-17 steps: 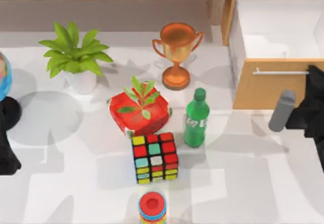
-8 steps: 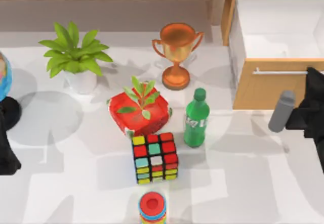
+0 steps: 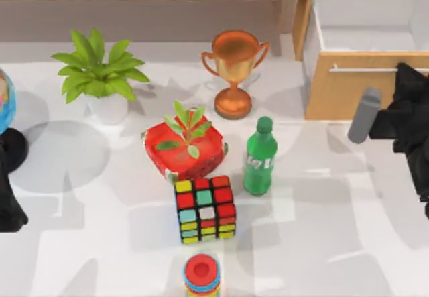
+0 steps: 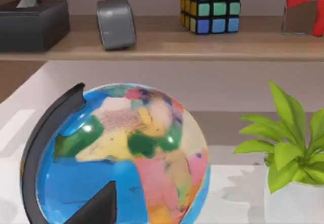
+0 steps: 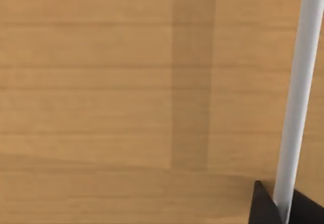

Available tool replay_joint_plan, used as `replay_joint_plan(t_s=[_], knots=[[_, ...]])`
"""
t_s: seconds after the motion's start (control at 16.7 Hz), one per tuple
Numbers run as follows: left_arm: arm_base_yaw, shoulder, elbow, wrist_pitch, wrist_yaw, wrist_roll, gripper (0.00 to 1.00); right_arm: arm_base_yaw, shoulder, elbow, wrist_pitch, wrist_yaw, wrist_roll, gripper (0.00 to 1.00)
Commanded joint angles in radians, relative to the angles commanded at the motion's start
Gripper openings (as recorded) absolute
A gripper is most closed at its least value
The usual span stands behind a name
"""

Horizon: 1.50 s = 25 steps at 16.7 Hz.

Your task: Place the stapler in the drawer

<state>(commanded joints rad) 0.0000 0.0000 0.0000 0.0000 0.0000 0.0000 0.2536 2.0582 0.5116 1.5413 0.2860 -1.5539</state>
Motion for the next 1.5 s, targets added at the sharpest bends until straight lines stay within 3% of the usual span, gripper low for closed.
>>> replay_joint_plan(t_s=[0.48, 0.84, 1.26, 1.5], knots=[[0.0, 0.0, 0.0, 0.0, 0.0, 0.0, 1.0, -0.014, 0.023, 0.057, -0.045, -0.015, 0.001, 0.0], [0.0, 0.0, 0.0, 0.0, 0.0, 0.0, 1.0, -0.051, 0.107, 0.278, -0.17, -0.051, -0.001, 0.0], [0.0, 0.0, 0.0, 0.0, 0.0, 0.0, 1.0, -0.056, 0.124, 0.318, -0.203, -0.057, 0.003, 0.0], [0.0, 0.0, 0.0, 0.0, 0.0, 0.0, 1.0, -0.071, 0.181, 0.446, -0.27, -0.071, 0.001, 0.0]])
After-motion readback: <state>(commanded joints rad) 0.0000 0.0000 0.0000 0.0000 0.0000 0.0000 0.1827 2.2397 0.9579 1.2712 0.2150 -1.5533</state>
